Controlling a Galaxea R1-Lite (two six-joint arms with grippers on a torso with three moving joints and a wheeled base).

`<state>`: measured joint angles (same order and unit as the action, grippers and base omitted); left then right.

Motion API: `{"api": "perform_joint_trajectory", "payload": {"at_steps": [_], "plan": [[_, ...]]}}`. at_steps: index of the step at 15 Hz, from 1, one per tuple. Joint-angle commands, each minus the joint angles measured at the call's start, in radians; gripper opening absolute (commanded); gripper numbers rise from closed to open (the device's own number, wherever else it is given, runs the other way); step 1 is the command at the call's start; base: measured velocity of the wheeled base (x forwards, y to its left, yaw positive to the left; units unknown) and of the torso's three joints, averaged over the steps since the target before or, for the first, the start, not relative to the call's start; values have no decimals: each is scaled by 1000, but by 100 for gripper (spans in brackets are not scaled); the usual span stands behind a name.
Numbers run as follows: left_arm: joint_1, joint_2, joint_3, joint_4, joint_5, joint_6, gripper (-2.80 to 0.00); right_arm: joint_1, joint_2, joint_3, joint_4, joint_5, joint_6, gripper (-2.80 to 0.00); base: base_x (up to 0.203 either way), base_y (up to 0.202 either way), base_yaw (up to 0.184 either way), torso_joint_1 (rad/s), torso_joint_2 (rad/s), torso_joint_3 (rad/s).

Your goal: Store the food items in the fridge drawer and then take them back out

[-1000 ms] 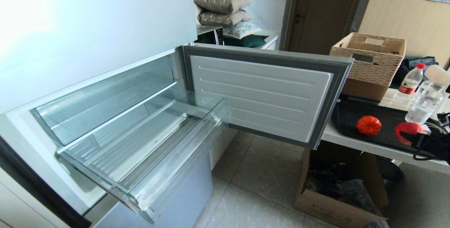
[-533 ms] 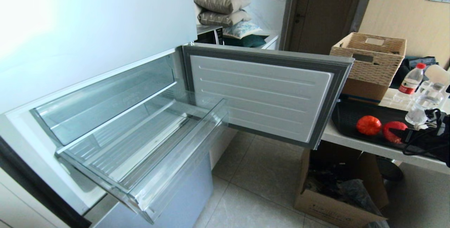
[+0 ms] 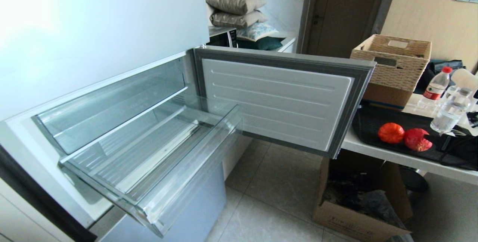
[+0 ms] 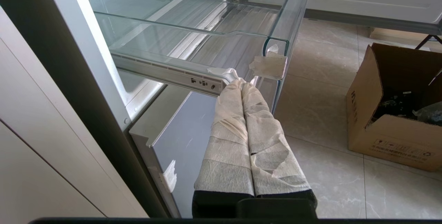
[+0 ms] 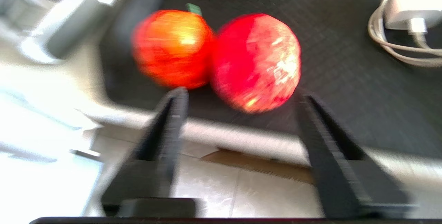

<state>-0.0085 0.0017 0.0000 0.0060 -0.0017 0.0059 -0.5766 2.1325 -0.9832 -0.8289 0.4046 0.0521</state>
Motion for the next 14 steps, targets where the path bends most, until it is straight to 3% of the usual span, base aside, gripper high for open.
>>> {"api": "perform_joint_trajectory", "payload": {"at_steps": [1,4,6,14], "plan": [[0,1,0,0,0,0,-280,15,-224,134,-5,-7,11,-280,0,0,0,0,0,0],[0,1,0,0,0,0,-280,95,-444,410,-13,-118,13,-280,0,0,0,0,0,0],[-1,1,0,0,0,0,-280,130,-555,525,-15,-180,-35,-280,0,0,0,0,0,0],[1,1,0,0,0,0,-280,144,-805,692,-12,-201,-104,-280,0,0,0,0,0,0]]}}
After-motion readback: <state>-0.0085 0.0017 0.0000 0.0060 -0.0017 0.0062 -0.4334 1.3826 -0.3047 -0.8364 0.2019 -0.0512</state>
